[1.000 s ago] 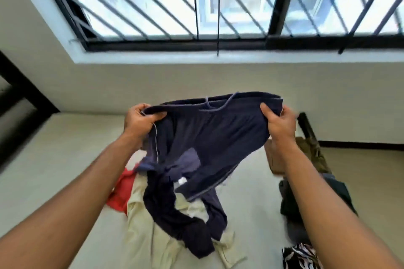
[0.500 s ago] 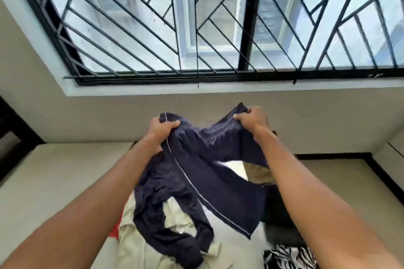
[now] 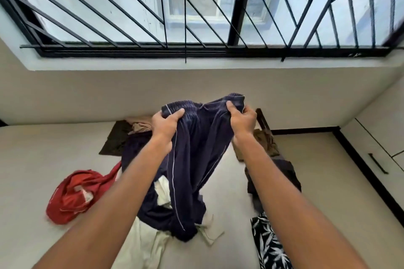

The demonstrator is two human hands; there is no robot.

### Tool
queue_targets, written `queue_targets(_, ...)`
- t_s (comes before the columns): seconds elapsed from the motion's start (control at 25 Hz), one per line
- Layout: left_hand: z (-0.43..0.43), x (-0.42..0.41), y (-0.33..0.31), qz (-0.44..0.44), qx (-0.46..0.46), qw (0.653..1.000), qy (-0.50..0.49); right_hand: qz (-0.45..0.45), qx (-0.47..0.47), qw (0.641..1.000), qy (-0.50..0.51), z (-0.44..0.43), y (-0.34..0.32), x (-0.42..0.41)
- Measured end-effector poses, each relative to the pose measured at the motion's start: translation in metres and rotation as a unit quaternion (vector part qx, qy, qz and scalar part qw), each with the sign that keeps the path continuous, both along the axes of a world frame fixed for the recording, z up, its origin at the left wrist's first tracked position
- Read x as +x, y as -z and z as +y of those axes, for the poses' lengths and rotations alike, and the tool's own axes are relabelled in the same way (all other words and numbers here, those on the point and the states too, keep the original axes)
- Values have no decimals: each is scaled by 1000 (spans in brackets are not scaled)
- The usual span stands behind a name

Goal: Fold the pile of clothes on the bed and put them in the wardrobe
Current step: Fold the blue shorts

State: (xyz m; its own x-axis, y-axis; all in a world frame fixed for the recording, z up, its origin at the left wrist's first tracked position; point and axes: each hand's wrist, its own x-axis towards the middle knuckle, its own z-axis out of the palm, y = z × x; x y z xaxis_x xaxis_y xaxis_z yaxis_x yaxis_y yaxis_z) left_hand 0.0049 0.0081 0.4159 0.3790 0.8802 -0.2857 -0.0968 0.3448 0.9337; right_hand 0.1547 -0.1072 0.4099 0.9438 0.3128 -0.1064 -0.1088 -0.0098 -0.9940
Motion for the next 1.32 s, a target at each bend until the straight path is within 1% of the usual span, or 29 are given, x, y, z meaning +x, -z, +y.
queue_targets(0.08, -7, -1, 8, 7, 7, 1000, -7, -13, -12, 999, -35, 11, 3, -31)
queue_targets(0.2, -13, -10, 18, 34, 42, 998, -11, -93, -57, 989, -100, 22, 11, -75)
queue_targets(0.24, -12, -15, 20, 48, 58, 997, -10, -105, -60, 986, -111, 25, 14, -85)
queue_targets(0.36, -15, -30, 20, 93, 120, 988, 0, -85, -44, 988, -125, 34, 23, -104)
queue_targets(0.48, -18, -38, 16, 166, 181, 969, 17, -87, -60, 980, -169, 38, 30, -117)
queue_targets(0.56, -21, -41, 12, 194, 196, 961, 29, -59, -33, 978, -197, 38, 33, -124)
queue_targets(0.64, -25, -45, 9, 190, 214, 956, 59, -25, 18, 970, -242, 38, 37, -127)
queue_targets(0.72, -29, -47, 11, 165, 217, 955, 119, -35, 18, 964, -262, 36, 40, -127)
queue_targets(0.8, -28, -48, 17, 99, 170, 964, 181, -40, -14, 976, -215, 32, 44, -120)
queue_targets(0.84, -25, -47, 22, 71, 131, 971, 189, -20, -23, 983, -182, 31, 44, -115)
queue_targets(0.88, -20, -49, 28, 57, 99, 978, 175, 6, -22, 987, -161, 29, 43, -109)
queue_targets(0.92, -14, -51, 35, 54, 81, 985, 141, 29, -13, 988, -154, 25, 41, -103)
queue_targets(1.0, 0, -60, 48, 64, 51, 994, 72, 54, 29, 983, -174, 17, 33, -93)
queue_targets(1.04, 5, -65, 53, 71, 22, 995, 73, 63, 56, 978, -190, 13, 27, -88)
queue_targets(1.08, 10, -69, 59, 76, -11, 992, 100, 74, 80, 972, -208, 9, 20, -82)
queue_targets(1.16, 11, -73, 65, 76, -54, 976, 194, 105, 113, 959, -236, 3, 9, -71)
queue_targets(1.24, 2, -72, 64, 35, -80, 957, 275, 143, 138, 947, -253, 0, 2, -60)
queue_targets(1.32, -10, -67, 59, -29, -94, 946, 309, 170, 149, 938, -263, -3, -1, -53)
